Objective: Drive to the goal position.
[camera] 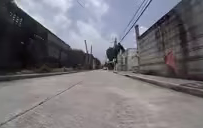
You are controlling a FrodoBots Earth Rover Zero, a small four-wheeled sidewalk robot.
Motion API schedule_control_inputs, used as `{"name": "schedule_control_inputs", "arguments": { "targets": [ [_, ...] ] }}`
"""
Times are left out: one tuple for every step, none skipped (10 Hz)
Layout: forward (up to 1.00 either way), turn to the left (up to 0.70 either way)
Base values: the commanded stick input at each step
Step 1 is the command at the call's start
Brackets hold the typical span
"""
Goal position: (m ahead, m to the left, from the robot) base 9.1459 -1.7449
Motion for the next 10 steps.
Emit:
{"name": "schedule_control_inputs", "arguments": {
  "targets": [
    [0.5,0.01],
    [0.5,0.01],
    [0.5,0.01],
    [0.5,0.01],
    [0.5,0.01],
    [0.5,0.01],
    [0.5,0.01],
    [0.5,0.01],
    [0.5,0.01],
    [0.5,0.01]
  ]
}}
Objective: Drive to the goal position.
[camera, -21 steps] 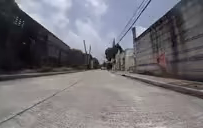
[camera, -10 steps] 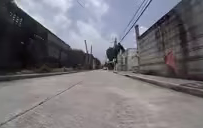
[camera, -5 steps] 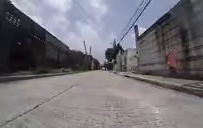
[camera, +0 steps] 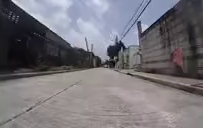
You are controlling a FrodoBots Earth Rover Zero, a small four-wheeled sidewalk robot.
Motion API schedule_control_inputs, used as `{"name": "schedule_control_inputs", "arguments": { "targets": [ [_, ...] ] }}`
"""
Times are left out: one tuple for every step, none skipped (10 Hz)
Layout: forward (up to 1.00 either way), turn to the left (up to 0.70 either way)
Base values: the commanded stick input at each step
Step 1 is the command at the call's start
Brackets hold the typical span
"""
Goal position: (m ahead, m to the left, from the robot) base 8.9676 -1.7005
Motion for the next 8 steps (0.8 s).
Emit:
{"name": "schedule_control_inputs", "arguments": {
  "targets": [
    [0.5,0.01],
    [0.5,0.01],
    [0.5,0.01],
    [0.5,0.01],
    [0.5,0.01],
    [0.5,0.01],
    [0.5,0.01],
    [0.5,0.01]
  ]
}}
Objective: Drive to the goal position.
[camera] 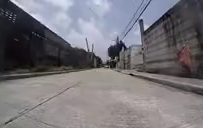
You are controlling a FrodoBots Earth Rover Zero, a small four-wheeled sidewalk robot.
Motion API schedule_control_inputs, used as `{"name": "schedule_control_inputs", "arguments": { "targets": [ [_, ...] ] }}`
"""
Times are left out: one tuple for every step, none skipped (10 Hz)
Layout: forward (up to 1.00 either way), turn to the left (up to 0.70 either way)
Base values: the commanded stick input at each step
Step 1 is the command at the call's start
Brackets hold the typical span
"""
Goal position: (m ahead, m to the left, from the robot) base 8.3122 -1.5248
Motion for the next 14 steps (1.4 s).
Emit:
{"name": "schedule_control_inputs", "arguments": {
  "targets": [
    [0.5,-0.23],
    [0.5,-0.49],
    [0.5,-0.49],
    [0.5,-0.49],
    [0.5,-0.49],
    [0.5,-0.49],
    [0.5,-0.38],
    [0.5,-0.19],
    [0.5,0.01],
    [0.5,0.01],
    [0.5,0.01],
    [0.5,0.01],
    [0.5,0.01],
    [0.5,0.01]
  ]
}}
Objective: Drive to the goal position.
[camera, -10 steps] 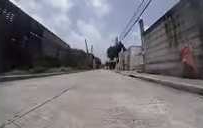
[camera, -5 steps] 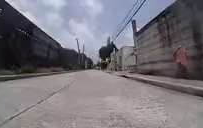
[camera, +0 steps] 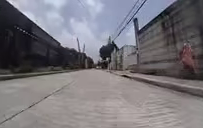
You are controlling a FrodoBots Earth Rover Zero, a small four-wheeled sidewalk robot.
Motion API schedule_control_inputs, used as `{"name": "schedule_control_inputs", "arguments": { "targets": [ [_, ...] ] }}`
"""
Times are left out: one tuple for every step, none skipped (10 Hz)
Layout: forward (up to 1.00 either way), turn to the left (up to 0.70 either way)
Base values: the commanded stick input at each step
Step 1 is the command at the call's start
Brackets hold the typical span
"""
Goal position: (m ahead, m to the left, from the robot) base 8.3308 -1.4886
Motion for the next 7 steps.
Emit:
{"name": "schedule_control_inputs", "arguments": {
  "targets": [
    [0.5,0.01],
    [0.5,0.01],
    [0.5,0.01],
    [0.5,0.01],
    [0.5,0.01],
    [0.5,0.01],
    [0.5,0.01]
  ]
}}
